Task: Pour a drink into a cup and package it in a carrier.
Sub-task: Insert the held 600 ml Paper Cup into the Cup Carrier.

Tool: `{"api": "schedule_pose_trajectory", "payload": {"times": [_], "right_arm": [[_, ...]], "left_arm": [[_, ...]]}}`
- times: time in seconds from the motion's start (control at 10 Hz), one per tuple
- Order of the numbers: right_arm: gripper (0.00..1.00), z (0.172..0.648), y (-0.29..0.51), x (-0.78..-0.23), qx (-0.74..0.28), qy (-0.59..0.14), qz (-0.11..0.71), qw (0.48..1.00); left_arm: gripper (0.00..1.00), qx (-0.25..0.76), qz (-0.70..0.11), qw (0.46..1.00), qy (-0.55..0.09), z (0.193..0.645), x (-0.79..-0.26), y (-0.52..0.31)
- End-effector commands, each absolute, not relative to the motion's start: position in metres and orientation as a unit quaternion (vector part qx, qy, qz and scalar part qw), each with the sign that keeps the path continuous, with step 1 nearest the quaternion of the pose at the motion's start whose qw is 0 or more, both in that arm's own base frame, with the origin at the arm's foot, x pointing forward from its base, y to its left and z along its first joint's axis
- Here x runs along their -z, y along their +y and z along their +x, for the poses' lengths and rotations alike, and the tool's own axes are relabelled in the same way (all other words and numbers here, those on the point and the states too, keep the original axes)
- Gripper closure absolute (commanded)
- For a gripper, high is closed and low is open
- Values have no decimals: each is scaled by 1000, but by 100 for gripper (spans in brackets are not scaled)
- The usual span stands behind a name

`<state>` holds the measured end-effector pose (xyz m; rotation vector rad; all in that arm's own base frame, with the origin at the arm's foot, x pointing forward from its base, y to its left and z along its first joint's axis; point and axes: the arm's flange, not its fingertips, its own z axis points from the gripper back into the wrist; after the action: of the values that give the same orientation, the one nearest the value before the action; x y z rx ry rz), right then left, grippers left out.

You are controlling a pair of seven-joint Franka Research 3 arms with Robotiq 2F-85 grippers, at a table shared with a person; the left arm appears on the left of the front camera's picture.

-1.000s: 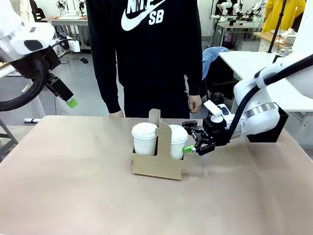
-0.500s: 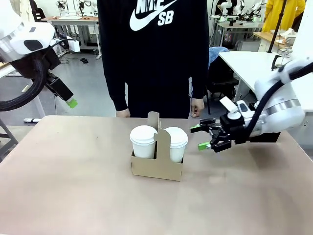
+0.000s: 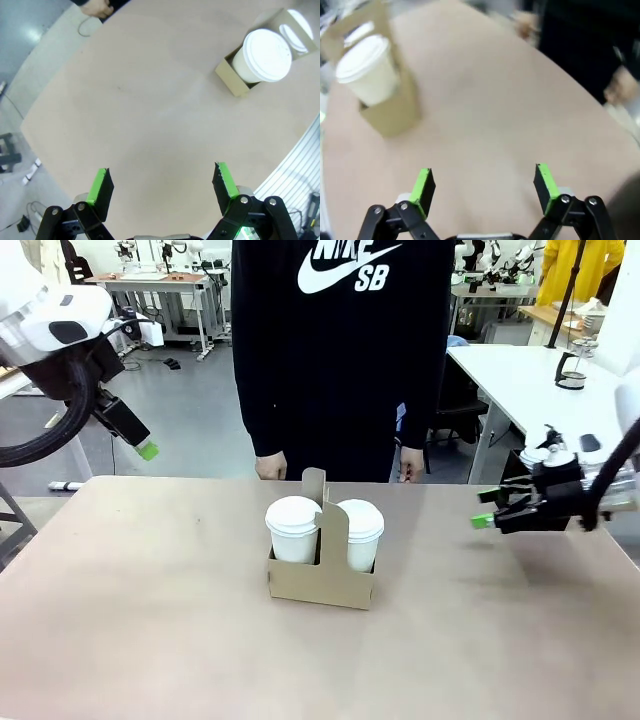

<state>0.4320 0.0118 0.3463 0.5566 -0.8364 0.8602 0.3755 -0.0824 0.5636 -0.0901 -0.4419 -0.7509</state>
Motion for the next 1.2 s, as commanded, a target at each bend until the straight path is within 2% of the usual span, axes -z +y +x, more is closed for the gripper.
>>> {"api": "schedule_pose_trajectory", "payload": {"times": [0.0, 0.4, 0.6, 1.1], "right_arm": [[0, 414, 13, -355, -327, -349, 194, 857], [0, 394, -9, -354, -290, -351, 151, 877], [0, 413, -10, -348, -297, -358, 151, 873], [0, 413, -10, -348, -297, -358, 151, 873]], "left_arm": [[0, 362, -46, 906, -215, 375, -564, -82], [0, 362, -46, 906, -215, 375, -564, -82], [0, 362, -46, 906, -215, 375, -564, -82], [0, 362, -46, 906, -215, 375, -564, -82]]}}
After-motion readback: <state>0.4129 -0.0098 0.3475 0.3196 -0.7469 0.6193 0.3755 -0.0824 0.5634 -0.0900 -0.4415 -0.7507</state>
